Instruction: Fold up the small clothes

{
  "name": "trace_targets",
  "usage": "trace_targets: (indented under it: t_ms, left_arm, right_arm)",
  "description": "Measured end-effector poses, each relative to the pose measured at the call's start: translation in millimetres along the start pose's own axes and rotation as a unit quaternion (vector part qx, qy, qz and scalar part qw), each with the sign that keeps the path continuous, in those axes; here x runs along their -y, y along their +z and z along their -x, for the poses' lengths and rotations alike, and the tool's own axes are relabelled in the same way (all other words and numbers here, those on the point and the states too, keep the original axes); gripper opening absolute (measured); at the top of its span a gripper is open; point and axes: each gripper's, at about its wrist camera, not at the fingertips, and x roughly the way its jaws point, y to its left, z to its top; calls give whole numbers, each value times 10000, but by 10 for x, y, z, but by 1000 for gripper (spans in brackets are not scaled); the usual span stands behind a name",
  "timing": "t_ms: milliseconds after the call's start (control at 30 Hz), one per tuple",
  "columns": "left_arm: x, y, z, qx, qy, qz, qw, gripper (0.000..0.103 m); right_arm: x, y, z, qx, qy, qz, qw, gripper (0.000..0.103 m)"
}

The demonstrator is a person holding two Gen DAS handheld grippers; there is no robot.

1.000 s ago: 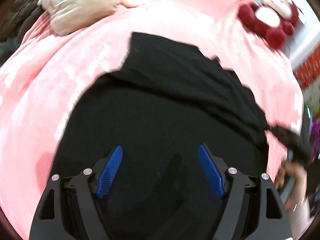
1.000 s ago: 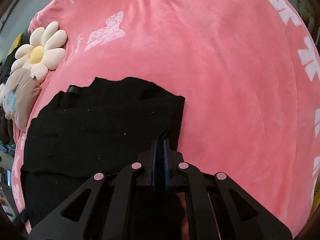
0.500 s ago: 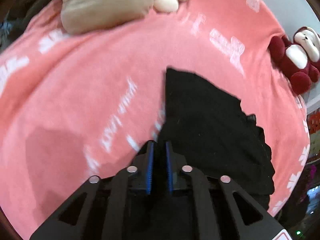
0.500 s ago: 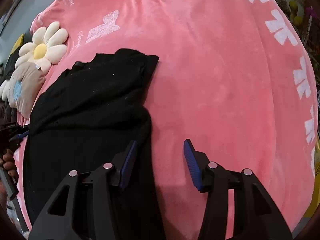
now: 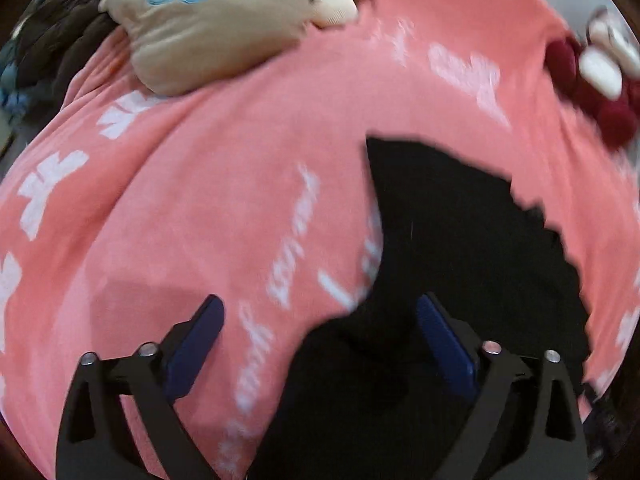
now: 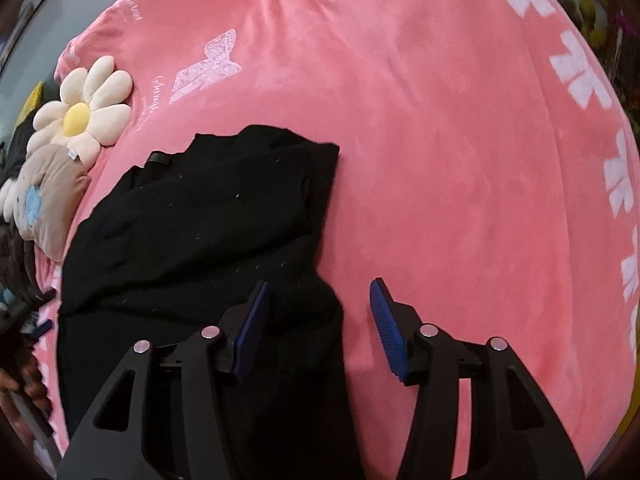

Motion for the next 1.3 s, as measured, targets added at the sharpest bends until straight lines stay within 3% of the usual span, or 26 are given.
trace_targets:
  t_ms: [100,267,367,400,467,567,633,667,700,733,767,867,900,933,967,1033,1067,1100,1167,1200,1300]
  left_arm:
    - [-43,-239,34,-72,-119,-165,9998,83]
    - [4,-431,136,-1,-78,-425,9991,84]
    - [18,-274,159,83,-322,-185,9993,85]
    - [22,-205,154,123,-469,-54,9988,85]
    - [37,-17,87,82,-608,253,9978,85]
    - [141,264,-114,-141,-855,557,9947,85]
    - [228,367,-247,-277,-1013,495,9932,84]
    - [283,414,-334,-333,-1122,388,9924,68]
    - [337,451,-361,-240,-1002,193,9945,48]
    - [396,499,-369,-204,-965,-56,9951,2]
    - [437,548,-338,-140,-1007,-201,9946,3]
    - [522,685,50,661,-1207,-554,9889,3]
    - [524,688,123,819,-1175,-606,9878,3]
    - [516,683,119,862,-1056,-624,9887,3]
    - [488,661,26,807,-778,-617,9918,5]
    - [411,587,-242,385,-280,-580,9972,11]
    - [333,515,-407,-12,-173,-511,9985,16]
    - [265,451,-348,162,-313,-405,9986,17]
    - [169,336,-166,322,-177,-299,9989,62]
    - [106,263,-87,335,-193,-227,9990,68]
    - [-152,-136,154,100,-538,-70,9985,68]
  right_arm:
    - [-25,-216,136,3,-69,294,9995,58]
    - [11,-348,137,-146,-69,408,9990,59]
    - [15,-82,71,-9,196,37,9998,60]
    - [-2,16,37,45,209,-7,9998,67]
    - [-44,265,-104,132,263,-90,9995,72]
    - [-75,545,-414,-67,313,-216,9993,75]
    - [-96,654,-649,-270,305,-284,9988,75]
    - [-104,665,-724,-327,358,-286,9984,70]
    - [-136,685,-806,-387,479,-222,9979,35]
    - [-159,703,-806,-347,461,-160,9982,23]
    - [-199,752,-729,-188,509,-98,9985,10]
    - [-339,841,-216,845,843,232,9926,9]
    - [-395,826,-137,1116,700,453,9902,9]
    - [-421,804,-224,1085,468,642,9909,10]
    - [-416,787,-399,801,307,746,9935,20]
    - [-263,685,-839,-125,-93,504,9986,26]
    - [-184,646,-802,-54,102,316,9994,29]
    - [-103,600,-683,75,213,120,9997,39]
    - [56,454,-400,171,298,-92,9994,50]
    - [143,349,-260,205,385,-136,9990,50]
    - [358,-159,136,-2,392,-223,9990,52]
